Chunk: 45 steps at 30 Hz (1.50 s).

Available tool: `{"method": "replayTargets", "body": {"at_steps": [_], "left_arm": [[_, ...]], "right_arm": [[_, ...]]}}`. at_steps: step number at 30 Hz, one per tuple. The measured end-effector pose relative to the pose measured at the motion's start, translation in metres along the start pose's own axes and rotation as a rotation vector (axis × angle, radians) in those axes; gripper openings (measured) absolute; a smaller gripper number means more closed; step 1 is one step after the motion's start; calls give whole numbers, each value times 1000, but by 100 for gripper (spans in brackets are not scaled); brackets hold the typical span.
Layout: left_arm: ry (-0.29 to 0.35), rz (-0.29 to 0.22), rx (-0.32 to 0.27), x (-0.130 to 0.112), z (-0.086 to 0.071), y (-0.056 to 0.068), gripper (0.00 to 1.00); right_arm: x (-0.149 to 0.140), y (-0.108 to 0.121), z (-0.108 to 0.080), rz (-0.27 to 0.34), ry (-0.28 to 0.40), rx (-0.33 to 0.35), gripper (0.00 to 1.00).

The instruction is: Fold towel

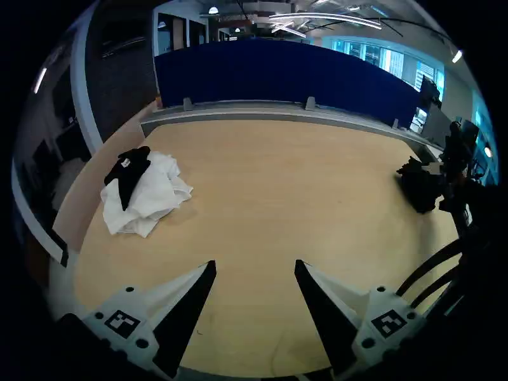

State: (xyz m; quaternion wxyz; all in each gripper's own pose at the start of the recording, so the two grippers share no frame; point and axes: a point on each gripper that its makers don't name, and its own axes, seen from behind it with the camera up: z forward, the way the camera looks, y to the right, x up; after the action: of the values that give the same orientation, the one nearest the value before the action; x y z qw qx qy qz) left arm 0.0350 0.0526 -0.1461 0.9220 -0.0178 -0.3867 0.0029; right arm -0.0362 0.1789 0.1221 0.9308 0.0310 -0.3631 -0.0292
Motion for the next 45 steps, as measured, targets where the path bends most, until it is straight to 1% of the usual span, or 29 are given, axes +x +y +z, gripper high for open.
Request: {"method": "replayTargets", "body": {"at_steps": [6,8,11,14,17,20,23,26,29,36,41,45], "left_arm": [[-1,6,-1,1,1,4,92],[-1,8,-2,2,2,5,92],[0,12,-5,3,1,6,92],[4,14,-8,5,0,6,92],[6,10,-10,5,-1,6,92],[13,3,-16,6,-1,6,92],[18,1,-22,6,-1,6,92],[19,7,-23,6,-1,6,92],[19,11,-24,5,-2,7,92],[20,11,-20,4,-7,5,92],[22,15,-14,5,-11,2,92],[27,10,-12,5,-13,0,92]], "right_arm": [[-5,1,5,-2,-13,11,99],[-5,0,4,-4,-11,12,99],[3,-2,-1,2,11,12,98],[14,-6,-14,10,50,10,98],[17,-11,-29,13,81,7,98],[10,-16,-44,12,94,2,98],[-4,-22,-57,8,94,-4,99],[-21,-27,-64,6,81,-14,99],[-37,-30,-66,3,65,-17,98],[-67,-25,-57,-2,13,-27,99],[-78,-20,-50,-16,-16,-29,99],[-73,-21,-52,-10,-6,-24,99]]}}
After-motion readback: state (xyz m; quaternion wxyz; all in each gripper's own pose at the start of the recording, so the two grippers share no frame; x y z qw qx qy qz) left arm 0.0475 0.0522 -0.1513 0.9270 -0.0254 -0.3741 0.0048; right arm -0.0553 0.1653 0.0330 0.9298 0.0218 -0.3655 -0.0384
